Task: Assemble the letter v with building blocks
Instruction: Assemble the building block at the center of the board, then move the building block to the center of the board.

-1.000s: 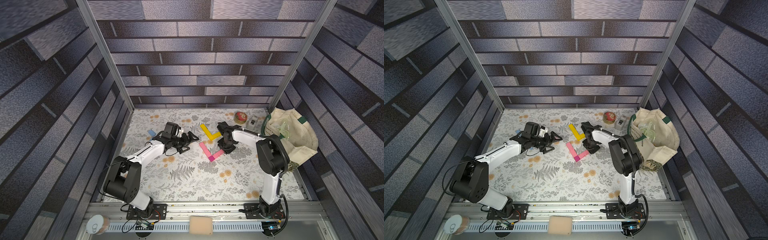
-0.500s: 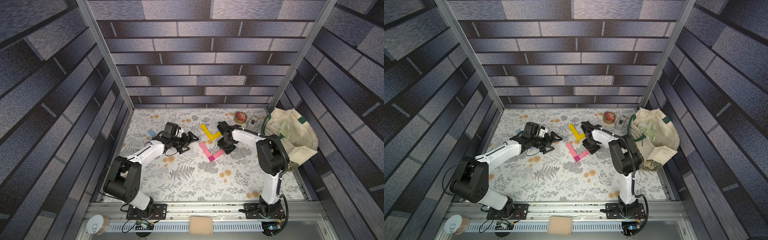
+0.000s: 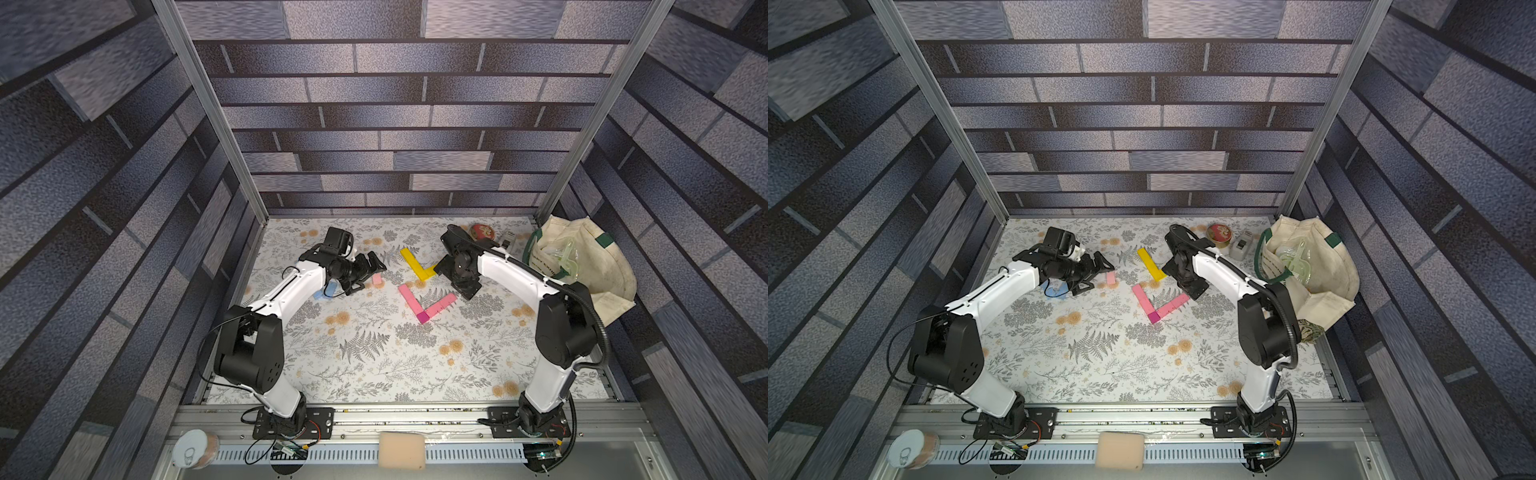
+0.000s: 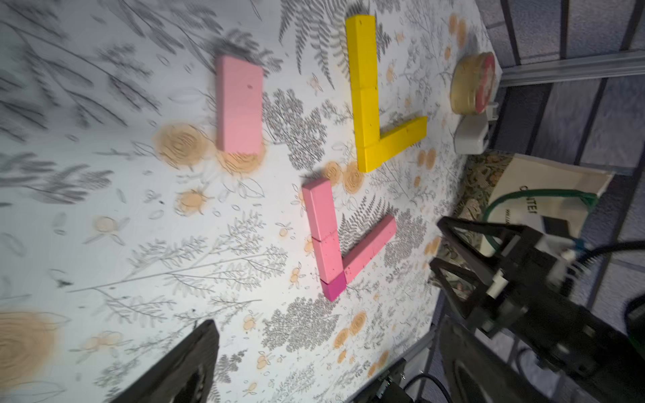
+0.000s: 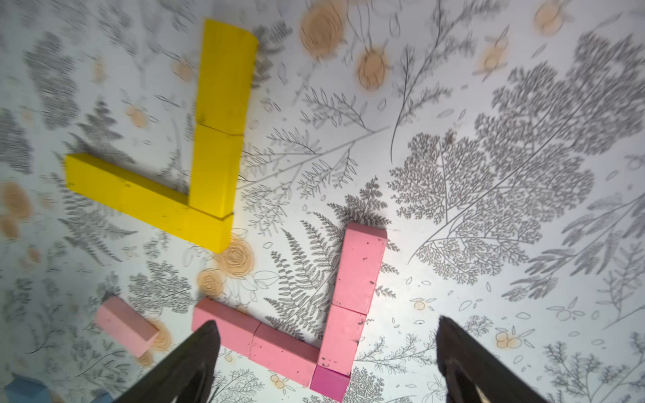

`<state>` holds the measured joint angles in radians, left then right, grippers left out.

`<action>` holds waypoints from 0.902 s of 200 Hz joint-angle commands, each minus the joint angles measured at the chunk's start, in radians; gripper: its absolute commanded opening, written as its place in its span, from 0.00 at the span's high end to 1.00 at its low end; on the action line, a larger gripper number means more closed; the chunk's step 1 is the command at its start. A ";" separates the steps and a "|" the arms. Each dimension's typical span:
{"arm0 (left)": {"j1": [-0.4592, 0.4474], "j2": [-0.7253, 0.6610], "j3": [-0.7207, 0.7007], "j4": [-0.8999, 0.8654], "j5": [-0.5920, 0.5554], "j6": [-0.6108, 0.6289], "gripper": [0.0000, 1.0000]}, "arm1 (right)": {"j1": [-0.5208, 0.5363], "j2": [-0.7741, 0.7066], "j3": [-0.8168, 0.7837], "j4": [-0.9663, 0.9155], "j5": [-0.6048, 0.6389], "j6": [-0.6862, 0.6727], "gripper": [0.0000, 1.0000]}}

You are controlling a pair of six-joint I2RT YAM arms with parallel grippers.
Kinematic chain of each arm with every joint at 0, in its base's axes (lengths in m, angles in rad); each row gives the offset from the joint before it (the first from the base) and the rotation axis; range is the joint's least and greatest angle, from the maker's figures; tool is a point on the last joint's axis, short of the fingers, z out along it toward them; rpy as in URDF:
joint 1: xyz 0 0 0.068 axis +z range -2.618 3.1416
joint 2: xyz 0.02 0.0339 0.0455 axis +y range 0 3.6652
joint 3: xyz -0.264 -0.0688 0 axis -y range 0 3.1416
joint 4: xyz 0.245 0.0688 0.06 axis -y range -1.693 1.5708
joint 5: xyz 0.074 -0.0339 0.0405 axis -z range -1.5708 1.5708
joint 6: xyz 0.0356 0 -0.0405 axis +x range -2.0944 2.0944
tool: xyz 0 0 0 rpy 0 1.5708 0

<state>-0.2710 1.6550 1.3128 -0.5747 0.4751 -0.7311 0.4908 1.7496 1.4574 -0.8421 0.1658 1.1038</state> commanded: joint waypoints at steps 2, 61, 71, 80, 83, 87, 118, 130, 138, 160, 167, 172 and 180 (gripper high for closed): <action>0.012 0.111 0.167 -0.313 -0.213 0.175 0.00 | -0.001 -0.028 0.088 -0.026 0.065 -0.278 0.00; -0.070 0.371 0.441 -0.469 -0.481 0.295 0.02 | 0.002 0.032 0.256 -0.083 0.055 -0.571 0.00; -0.085 0.411 0.476 -0.481 -0.473 0.288 0.04 | 0.002 0.025 0.243 -0.079 0.050 -0.590 0.00; -0.103 0.439 0.505 -0.484 -0.478 0.286 0.05 | 0.002 0.009 0.217 -0.064 0.044 -0.613 0.00; -0.109 0.448 0.516 -0.485 -0.485 0.286 0.05 | 0.002 0.003 0.206 -0.056 0.038 -0.619 0.00; -0.117 0.460 0.532 -0.487 -0.494 0.284 0.05 | 0.002 -0.006 0.193 -0.047 0.035 -0.627 0.00; -0.134 0.577 0.660 -0.508 -0.493 0.254 0.09 | 0.001 -0.062 0.105 -0.009 0.049 -0.655 0.00; -0.134 0.618 0.702 -0.510 -0.485 0.243 0.11 | -0.002 -0.079 0.080 -0.001 0.049 -0.662 0.00; -0.133 0.641 0.726 -0.506 -0.475 0.243 0.11 | -0.001 -0.090 0.063 0.008 0.046 -0.665 0.00; -0.126 0.716 0.796 -0.529 -0.433 0.224 0.13 | -0.006 -0.117 0.026 0.021 0.066 -0.665 0.00; -0.124 0.730 0.804 -0.529 -0.412 0.219 0.15 | -0.010 -0.120 0.023 0.018 0.070 -0.667 0.00; -0.123 0.736 0.802 -0.523 -0.408 0.211 0.17 | -0.011 -0.121 0.020 0.015 0.073 -0.671 0.00; -0.122 0.739 0.792 -0.509 -0.406 0.204 0.18 | -0.014 -0.123 0.020 0.011 0.075 -0.674 0.00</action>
<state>-0.4038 2.3638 2.0861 -1.0466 0.0345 -0.4877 0.4877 1.6615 1.4956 -0.8448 0.2127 0.4541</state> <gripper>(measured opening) 0.838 0.996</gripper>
